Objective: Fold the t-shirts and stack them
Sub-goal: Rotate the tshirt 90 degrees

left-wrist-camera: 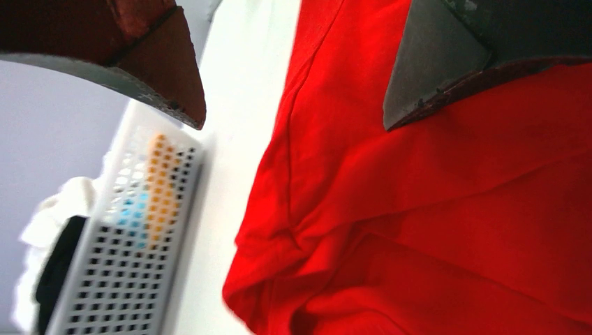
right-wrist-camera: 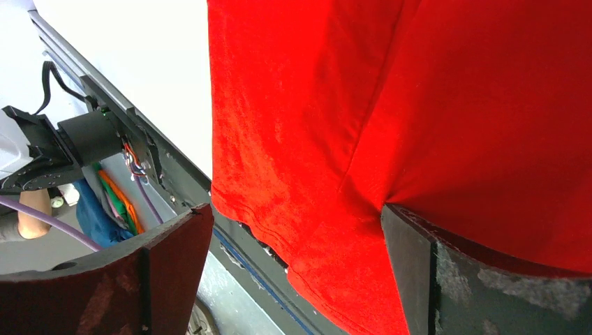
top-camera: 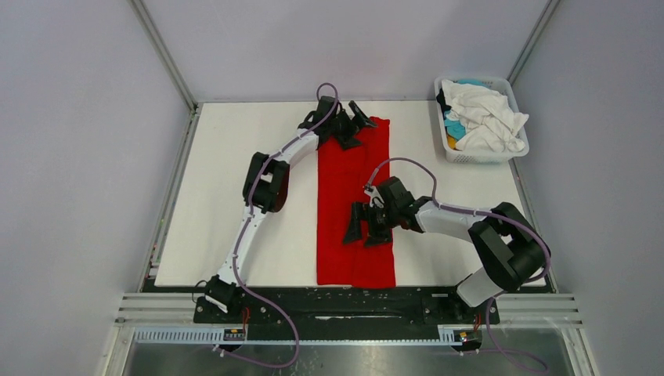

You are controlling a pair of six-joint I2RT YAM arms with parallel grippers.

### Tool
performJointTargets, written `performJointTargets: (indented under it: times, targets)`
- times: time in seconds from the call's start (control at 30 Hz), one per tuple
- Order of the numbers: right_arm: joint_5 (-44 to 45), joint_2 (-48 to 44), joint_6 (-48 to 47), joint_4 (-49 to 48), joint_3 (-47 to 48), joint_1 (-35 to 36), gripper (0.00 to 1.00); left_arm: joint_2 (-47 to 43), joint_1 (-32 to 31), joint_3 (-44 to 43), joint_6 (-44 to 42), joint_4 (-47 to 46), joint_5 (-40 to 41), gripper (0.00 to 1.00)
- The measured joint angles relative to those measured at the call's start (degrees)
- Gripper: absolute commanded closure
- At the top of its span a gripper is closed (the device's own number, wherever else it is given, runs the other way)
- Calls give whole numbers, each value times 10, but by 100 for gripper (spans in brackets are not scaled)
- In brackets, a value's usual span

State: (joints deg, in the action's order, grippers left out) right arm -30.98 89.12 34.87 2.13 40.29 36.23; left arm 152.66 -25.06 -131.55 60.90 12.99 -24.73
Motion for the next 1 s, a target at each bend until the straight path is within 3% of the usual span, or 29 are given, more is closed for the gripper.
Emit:
performJointTargets:
  times: [0.37, 0.73, 0.87, 1.0]
  targets:
    - [91, -79, 4, 53, -13, 5, 2, 55, -9, -36, 32, -135, -16, 1]
    - [197, -183, 17, 103, -14, -9, 2, 48, -17, -52, -12, -143, -14, 1]
    - [222, -253, 39, 109, -36, -58, 2, -99, -17, 102, -62, -90, -19, 1]
    - [228, -320, 35, 115, -71, -102, 2, -357, -26, 316, -138, -44, 21, 1]
